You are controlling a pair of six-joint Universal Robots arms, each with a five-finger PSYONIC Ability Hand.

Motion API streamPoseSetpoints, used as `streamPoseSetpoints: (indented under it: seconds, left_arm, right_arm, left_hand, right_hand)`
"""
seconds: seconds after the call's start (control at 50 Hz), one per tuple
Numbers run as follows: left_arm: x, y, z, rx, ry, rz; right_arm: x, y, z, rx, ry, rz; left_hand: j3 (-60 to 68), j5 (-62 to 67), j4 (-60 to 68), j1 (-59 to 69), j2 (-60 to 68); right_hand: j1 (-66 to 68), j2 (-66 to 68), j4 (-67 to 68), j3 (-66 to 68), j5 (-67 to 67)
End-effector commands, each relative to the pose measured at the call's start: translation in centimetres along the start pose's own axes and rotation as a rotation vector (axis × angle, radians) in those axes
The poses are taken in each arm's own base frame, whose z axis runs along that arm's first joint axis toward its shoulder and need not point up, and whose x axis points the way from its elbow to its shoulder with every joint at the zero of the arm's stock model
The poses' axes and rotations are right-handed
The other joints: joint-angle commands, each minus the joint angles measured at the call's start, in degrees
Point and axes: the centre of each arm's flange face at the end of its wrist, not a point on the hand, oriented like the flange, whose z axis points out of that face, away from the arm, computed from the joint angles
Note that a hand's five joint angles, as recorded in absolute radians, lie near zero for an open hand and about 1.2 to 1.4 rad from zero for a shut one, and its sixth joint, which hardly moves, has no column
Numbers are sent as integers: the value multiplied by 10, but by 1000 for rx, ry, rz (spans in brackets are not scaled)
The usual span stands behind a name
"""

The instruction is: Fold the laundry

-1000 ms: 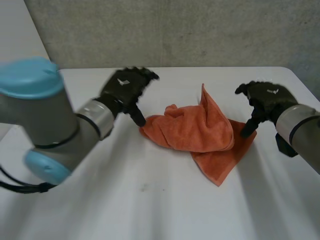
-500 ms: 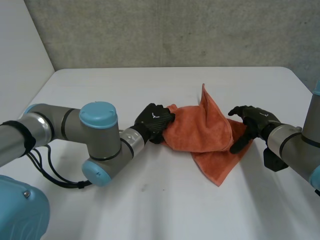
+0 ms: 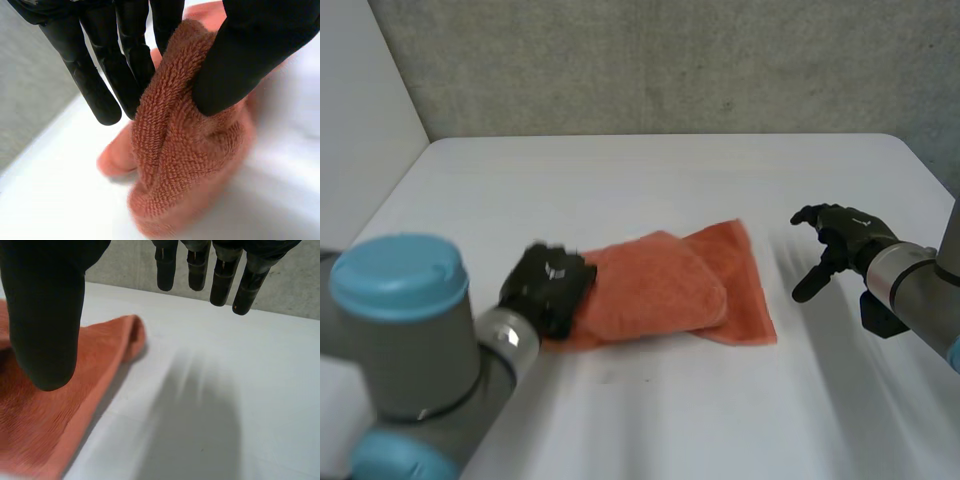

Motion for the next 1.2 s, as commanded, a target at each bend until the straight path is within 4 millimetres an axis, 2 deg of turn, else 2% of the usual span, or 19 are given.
streamPoseSetpoints:
  seconds: [0.02, 0.08, 0.14, 0.24, 0.34, 0.36, 0.38, 0.5, 0.6, 0.66, 0.92, 1.02, 1.16, 1.2]
  left_arm:
    - [30, 15, -38, -106, 135, 24]
    - [33, 5, -41, -98, 156, 36]
    - [31, -12, -39, -48, 149, 40]
    - [27, -51, -23, 83, 126, 40]
    - [27, -73, 9, 149, 106, 48]
    - [27, -73, 9, 150, 106, 48]
    - [28, -82, 24, 179, 99, 56]
    - [36, -96, 60, 283, 126, 92]
    - [45, -94, 90, 343, 168, 106]
    - [46, -89, 100, 343, 174, 106]
    - [41, -43, 143, 268, 212, 94]
    - [32, -32, 151, 236, 203, 86]
    - [38, -19, 144, 168, 284, 105]
    - [39, -17, 142, 154, 300, 112]
  right_arm:
    - [-1, 4, -1, -13, -2, -15]
    - [-1, 5, -1, -16, 0, -24]
    - [0, 6, -1, -21, 1, -32]
    - [2, 8, -1, -25, 7, -30]
    - [2, 8, -2, -26, 5, -31]
    - [2, 8, -2, -28, 5, -30]
    - [2, 8, -2, -26, 3, -29]
    - [-1, 12, -3, -39, -9, -33]
    - [-2, 16, -2, -52, -13, -37]
    - [-2, 18, -2, -56, -12, -52]
    - [-2, 23, -2, -73, -13, -85]
    - [-2, 22, -2, -71, -13, -86]
    - [-1, 21, -2, -68, -10, -85]
    - [-1, 22, -1, -69, -10, -84]
  left_hand:
    - [-389, -360, -394, -351, -395]
    - [-537, -508, -542, -499, -543]
    - [-543, -514, -548, -505, -549]
    - [-538, -509, -543, -500, -544]
    - [-534, -505, -539, -496, -541]
    - [-534, -505, -539, -496, -541]
    - [-533, -504, -538, -495, -539]
    - [-508, -479, -513, -469, -514]
    - [-434, -405, -439, -396, -440]
    - [-417, -388, -422, -379, -423]
    - [-442, -413, -447, -404, -448]
    - [-440, -411, -445, -402, -446]
    - [-402, -373, -407, -363, -408]
    - [-355, -326, -360, -317, -361]
  right_hand:
    - [-20, -30, -35, -24, -36]
    - [-20, -30, -35, -24, -36]
    - [-20, -30, -35, -24, -36]
    - [-20, -30, -35, -24, -36]
    - [-20, -30, -35, -24, -36]
    - [-20, -30, -35, -24, -36]
    - [-20, -30, -35, -24, -36]
    - [-20, -30, -35, -24, -36]
    - [-20, -30, -35, -24, -36]
    - [-20, -30, -35, -24, -36]
    - [-20, -30, -35, -24, -36]
    - [-20, -30, -35, -24, -36]
    - [-20, -30, -35, -24, -36]
    - [-20, -30, -35, -24, -36]
